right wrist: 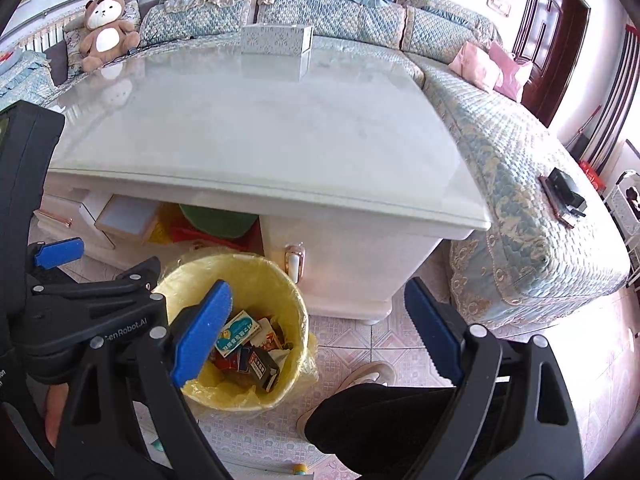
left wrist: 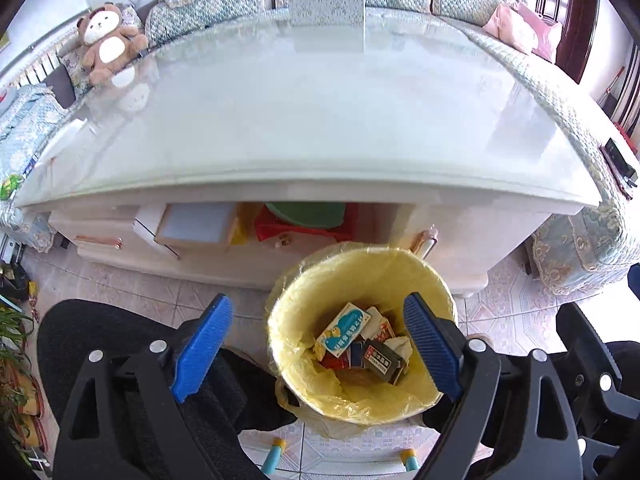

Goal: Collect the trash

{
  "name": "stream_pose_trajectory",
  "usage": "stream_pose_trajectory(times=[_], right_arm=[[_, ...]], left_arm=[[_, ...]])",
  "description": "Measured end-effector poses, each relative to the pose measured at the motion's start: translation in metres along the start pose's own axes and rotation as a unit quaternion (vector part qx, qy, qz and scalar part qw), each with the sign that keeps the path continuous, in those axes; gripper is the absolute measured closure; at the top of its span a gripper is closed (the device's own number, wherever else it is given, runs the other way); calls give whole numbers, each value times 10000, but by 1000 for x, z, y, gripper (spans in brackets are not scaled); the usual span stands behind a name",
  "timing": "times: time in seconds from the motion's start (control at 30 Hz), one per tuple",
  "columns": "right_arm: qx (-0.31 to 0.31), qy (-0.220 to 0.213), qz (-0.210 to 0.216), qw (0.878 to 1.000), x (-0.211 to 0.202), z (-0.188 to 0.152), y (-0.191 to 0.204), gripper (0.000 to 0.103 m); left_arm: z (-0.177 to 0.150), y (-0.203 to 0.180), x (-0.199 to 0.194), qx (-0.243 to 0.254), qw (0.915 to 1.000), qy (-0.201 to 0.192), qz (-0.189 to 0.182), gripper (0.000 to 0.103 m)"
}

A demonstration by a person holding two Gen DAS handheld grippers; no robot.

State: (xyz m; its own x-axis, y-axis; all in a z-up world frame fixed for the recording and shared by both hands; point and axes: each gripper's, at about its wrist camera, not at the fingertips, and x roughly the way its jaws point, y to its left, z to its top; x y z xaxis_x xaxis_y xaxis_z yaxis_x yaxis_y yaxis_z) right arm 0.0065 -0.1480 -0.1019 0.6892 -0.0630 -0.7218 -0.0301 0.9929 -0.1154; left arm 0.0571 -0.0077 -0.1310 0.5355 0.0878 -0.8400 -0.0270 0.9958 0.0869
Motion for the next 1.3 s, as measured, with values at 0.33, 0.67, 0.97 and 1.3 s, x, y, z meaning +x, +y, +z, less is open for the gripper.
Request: stream_pose_trajectory(times=[0.33,0.67,0.97,1.3], right_arm=[[212,-1086,-223,9936,-89,19,-10,9],[315,-1594,-397,9859,-142,20,-14,6],[371,-1702,-413,9838,-164,17,-14,6],[339,-1776,-515,9822,-175,15,-11,6]], left_arm=[[12,13,-100,-212,9940,-1070,-60,7],[13,22,-165,-407,9870,-1548,-152,7],[8,23,-194,-366,9811,-1899,-25,7],[6,23,-207,-349,9790,-2007,-9,7]])
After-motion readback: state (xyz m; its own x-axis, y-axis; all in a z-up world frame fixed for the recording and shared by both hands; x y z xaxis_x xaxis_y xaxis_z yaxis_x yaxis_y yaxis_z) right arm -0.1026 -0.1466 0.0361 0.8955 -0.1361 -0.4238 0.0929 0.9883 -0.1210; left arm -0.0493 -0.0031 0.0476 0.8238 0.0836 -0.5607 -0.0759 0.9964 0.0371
